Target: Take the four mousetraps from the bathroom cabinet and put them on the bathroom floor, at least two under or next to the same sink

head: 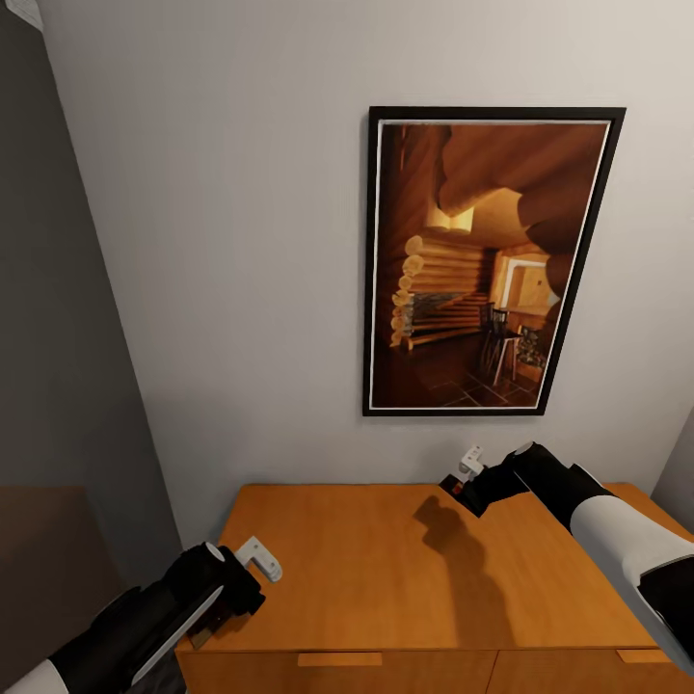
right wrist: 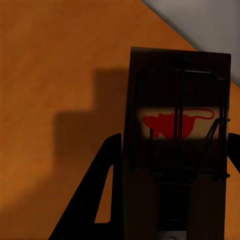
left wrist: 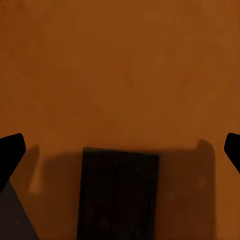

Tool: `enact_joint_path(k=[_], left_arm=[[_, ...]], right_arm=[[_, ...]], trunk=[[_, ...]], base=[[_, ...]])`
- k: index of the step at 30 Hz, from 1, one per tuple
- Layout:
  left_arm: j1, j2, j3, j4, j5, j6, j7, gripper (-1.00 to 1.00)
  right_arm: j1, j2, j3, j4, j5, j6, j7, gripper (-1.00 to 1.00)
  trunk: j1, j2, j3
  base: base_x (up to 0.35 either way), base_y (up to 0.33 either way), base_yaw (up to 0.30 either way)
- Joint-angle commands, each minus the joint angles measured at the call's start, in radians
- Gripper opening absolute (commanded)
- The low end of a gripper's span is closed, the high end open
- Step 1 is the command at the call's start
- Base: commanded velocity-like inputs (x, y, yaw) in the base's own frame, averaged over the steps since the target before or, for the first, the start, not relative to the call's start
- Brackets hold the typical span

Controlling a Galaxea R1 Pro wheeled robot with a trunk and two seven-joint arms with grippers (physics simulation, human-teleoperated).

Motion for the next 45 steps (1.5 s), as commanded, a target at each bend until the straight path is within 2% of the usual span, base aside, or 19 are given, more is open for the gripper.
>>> enact_joint_path(k=[1,45], left_arm=[[-0.001,0.0,-0.002,0.0,0.004,0.003,0.001,1.0],[-0.001,0.0,0.001,0.001,0.003,0.003,0.001,1.0]], right_arm=[[0.0,0.0,-0.001,-0.002,0.004,0.007,0.008,-1.0],[0.0,0.001,-0.001,-0.002,0.005,0.007,0.008,-1.0]], trunk=[[0.0,-0.001,-0.001],[0.0,-0.001,-0.001]], base=[[0.0,0.0,0.0],[0.0,0.0,0.0]])
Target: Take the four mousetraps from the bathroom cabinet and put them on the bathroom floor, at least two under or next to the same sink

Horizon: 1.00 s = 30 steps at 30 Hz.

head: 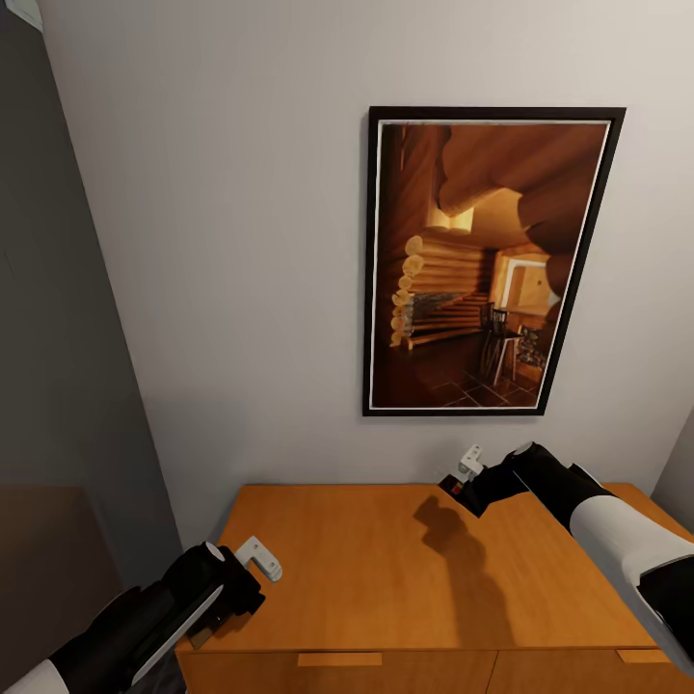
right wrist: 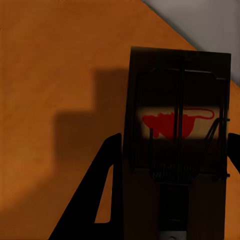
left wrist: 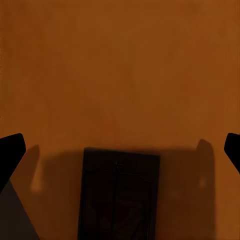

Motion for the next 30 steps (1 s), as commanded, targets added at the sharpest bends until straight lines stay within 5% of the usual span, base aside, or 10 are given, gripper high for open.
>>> enact_joint_path(k=[1,30], left_arm=[[-0.001,0.001,-0.002,-0.001,0.004,0.003,0.001,1.0],[-0.001,0.0,-0.002,-0.002,0.005,0.003,0.0,1.0]], right_arm=[[0.0,0.0,-0.001,-0.002,0.004,0.007,0.008,-1.0],[0.0,0.005,-0.002,-0.002,0.004,0.007,0.007,-1.0]], trunk=[[0.0,-0.001,-0.001],[0.0,-0.001,-0.001]], base=[[0.0,0.0,0.0],[-0.056,0.0,0.0]])
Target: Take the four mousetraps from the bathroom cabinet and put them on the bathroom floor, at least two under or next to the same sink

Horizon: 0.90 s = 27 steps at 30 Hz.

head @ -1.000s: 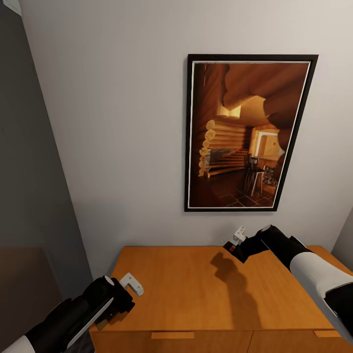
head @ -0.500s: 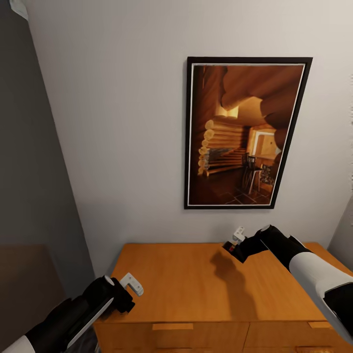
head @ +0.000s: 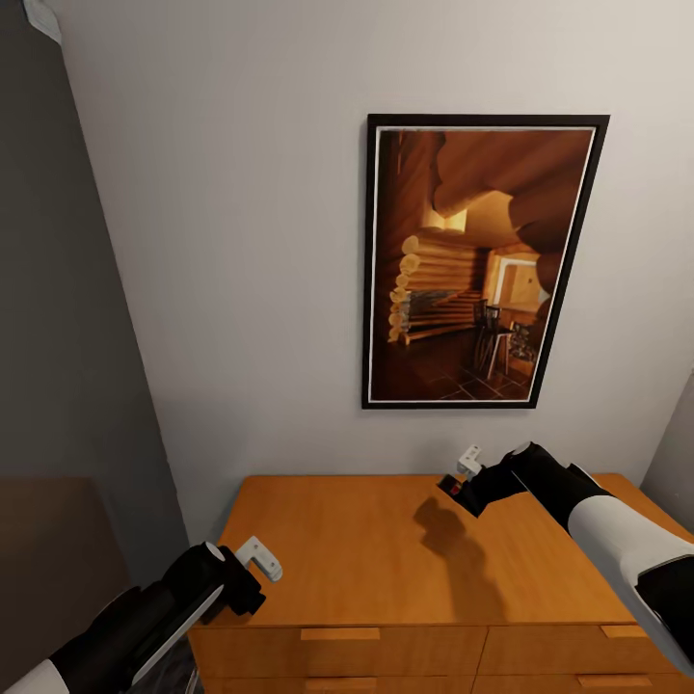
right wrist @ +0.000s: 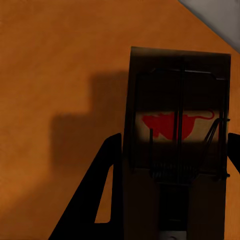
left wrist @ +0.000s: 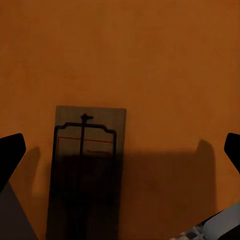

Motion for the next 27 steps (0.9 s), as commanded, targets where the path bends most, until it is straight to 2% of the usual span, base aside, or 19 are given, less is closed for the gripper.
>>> enact_joint_path(k=[1,27], left_arm=[[-0.001,0.001,-0.002,0.0,0.003,0.003,0.002,1.0],[-0.001,-0.005,0.002,-0.001,0.001,0.008,0.002,1.0]], right_arm=[[0.0,0.0,0.0,-0.003,0.004,0.007,0.008,-1.0],[0.0,0.003,0.0,-0.002,0.004,0.007,0.008,-1.0]], trunk=[[0.0,-0.001,-0.001],[0.0,-0.001,-0.001]], base=[[0.0,0.0,0.0],[0.0,0.018,0.0]])
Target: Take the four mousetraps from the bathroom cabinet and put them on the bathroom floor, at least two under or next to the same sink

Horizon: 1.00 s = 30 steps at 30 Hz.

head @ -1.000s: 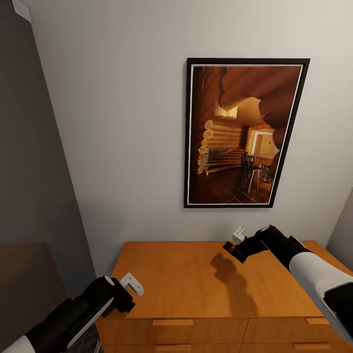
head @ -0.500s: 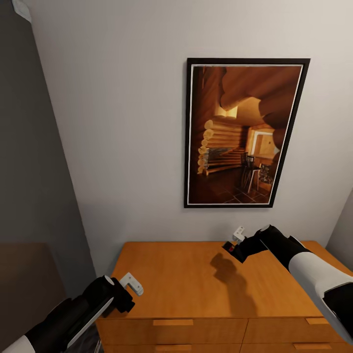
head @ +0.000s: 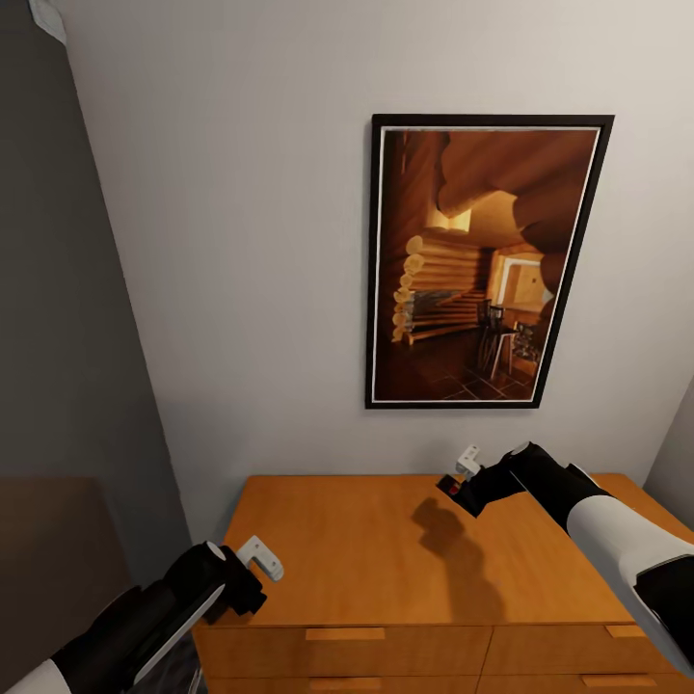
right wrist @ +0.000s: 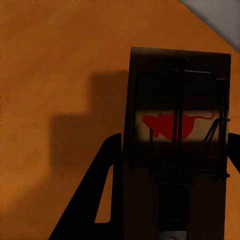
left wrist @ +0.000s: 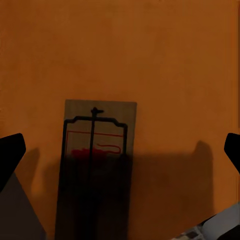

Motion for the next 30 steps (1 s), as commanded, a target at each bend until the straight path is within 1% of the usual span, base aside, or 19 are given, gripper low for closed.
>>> enact_joint_path(k=[1,7,16,30], left_arm=[[-0.001,0.0,-0.002,-0.001,0.004,0.003,0.001,1.0],[-0.001,-0.006,-0.002,0.0,0.004,0.004,0.001,1.0],[-0.001,-0.007,-0.001,-0.001,0.004,0.002,0.001,1.0],[-0.001,-0.007,-0.001,-0.002,0.005,0.002,0.001,1.0]], right_arm=[[0.0,0.0,-0.001,-0.002,0.004,0.007,0.008,-1.0],[0.0,0.0,-0.001,-0.002,0.004,0.007,0.008,-1.0],[0.0,0.0,-0.001,-0.002,0.004,0.007,0.007,-1.0],[0.002,0.0,-0.001,-0.002,0.004,0.007,0.007,-1.0]], trunk=[[0.0,-0.001,-0.001],[0.0,-0.001,-0.001],[0.0,-0.001,-0.001],[0.0,-0.001,-0.001]], base=[[0.0,0.002,0.0],[0.0,0.019,0.0],[-0.038,0.093,0.0],[-0.004,0.01,0.0]])
